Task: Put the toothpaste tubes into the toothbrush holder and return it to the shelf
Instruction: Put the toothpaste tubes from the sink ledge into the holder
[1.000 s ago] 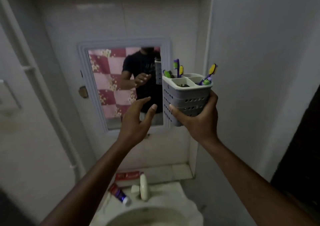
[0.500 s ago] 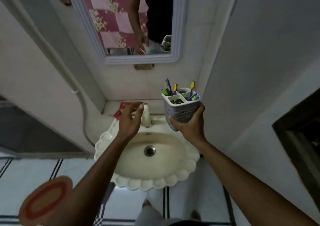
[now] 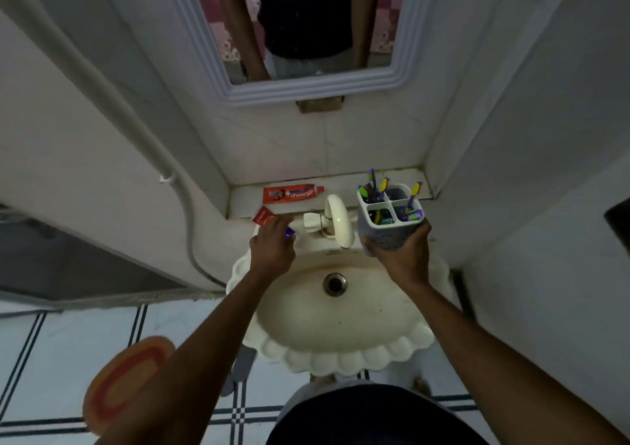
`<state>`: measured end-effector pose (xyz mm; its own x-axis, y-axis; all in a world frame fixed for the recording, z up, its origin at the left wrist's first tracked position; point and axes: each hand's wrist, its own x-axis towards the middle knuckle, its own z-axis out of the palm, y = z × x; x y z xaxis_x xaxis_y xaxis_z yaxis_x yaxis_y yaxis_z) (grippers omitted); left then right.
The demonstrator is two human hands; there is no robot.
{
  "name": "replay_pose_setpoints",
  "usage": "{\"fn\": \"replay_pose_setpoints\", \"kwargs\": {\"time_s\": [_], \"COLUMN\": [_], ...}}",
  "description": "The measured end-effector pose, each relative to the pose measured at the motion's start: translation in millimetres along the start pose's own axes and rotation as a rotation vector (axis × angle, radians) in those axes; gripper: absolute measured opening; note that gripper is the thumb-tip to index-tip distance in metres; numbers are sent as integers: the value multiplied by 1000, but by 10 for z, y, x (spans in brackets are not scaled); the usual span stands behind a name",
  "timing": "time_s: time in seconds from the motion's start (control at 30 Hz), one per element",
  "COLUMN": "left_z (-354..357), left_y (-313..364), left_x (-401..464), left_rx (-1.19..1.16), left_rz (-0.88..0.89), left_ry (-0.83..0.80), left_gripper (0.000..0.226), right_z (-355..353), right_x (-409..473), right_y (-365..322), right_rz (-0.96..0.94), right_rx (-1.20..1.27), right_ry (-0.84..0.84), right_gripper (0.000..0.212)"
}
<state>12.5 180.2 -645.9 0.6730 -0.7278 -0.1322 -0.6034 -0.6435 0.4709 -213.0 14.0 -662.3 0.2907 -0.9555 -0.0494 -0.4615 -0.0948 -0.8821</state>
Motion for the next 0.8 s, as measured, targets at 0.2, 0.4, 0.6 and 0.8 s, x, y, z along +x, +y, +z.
{"fn": "replay_pose_setpoints", "kwargs": {"time_s": [0.2,0.4,0.6,0.8], "left_z": [-81,-26,-195,-728], "left_y": [-287,-354,-373,212], "left_x": [442,622,494,303], "left_rx": [496,574,-61,-552], "left_rz": [201,279,70,44], "left_ry": [-263,-205,-121,-86], "left_gripper": [70,52,43,37], "right_z": [158,113,52,-9], "right_x": [-13,12,-11,-46], "right_y": [105,139,176,166], "right_rz": [73,82,70,81], "right_rx": [28,102,106,114], "right_ry": [-33,-31,-65,-95], "right_gripper": [133,134,132,128]}}
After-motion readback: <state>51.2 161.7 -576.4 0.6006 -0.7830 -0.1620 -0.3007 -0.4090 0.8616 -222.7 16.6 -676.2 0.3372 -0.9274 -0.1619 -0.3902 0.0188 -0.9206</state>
